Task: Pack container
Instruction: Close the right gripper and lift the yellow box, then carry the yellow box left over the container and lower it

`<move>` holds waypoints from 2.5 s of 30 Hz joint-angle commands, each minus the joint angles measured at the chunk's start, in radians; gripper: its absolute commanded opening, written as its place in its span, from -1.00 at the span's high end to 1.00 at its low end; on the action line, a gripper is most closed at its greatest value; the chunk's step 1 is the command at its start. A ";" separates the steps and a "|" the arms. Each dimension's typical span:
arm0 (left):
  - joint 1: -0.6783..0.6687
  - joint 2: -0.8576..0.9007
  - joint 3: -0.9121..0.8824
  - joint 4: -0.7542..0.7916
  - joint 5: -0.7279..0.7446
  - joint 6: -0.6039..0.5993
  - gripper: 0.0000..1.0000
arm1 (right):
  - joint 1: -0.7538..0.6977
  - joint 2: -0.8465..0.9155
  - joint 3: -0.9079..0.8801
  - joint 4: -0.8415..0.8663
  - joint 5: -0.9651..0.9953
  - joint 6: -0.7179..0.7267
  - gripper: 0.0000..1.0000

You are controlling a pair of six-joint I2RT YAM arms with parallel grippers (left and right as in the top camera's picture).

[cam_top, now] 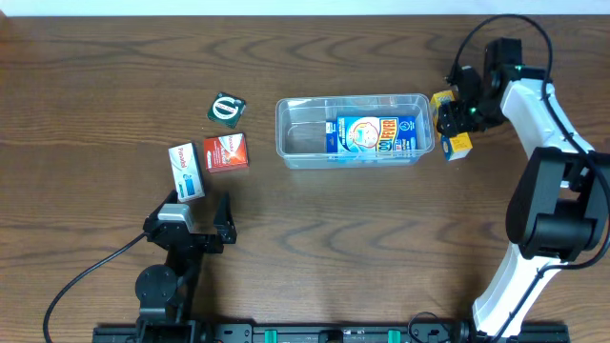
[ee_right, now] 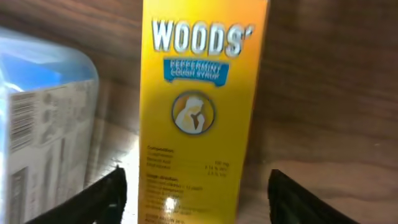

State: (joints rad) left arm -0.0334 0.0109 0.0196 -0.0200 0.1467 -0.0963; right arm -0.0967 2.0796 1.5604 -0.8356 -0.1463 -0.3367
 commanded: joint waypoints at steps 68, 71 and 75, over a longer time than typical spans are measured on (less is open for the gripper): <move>0.004 -0.006 -0.016 -0.035 0.011 0.010 -0.96 | 0.330 -0.043 0.584 -0.661 -0.330 -0.416 0.48; 0.004 -0.006 -0.016 -0.035 0.011 0.010 -0.96 | 0.330 -0.043 0.584 -0.684 -0.340 -0.459 0.53; 0.004 -0.006 -0.016 -0.035 0.011 0.010 -0.96 | 0.330 -0.037 0.584 -0.694 -0.379 -0.510 0.55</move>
State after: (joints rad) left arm -0.0334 0.0109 0.0196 -0.0200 0.1467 -0.0963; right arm 0.2325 2.0804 2.1178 -1.5269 -0.4427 -0.7647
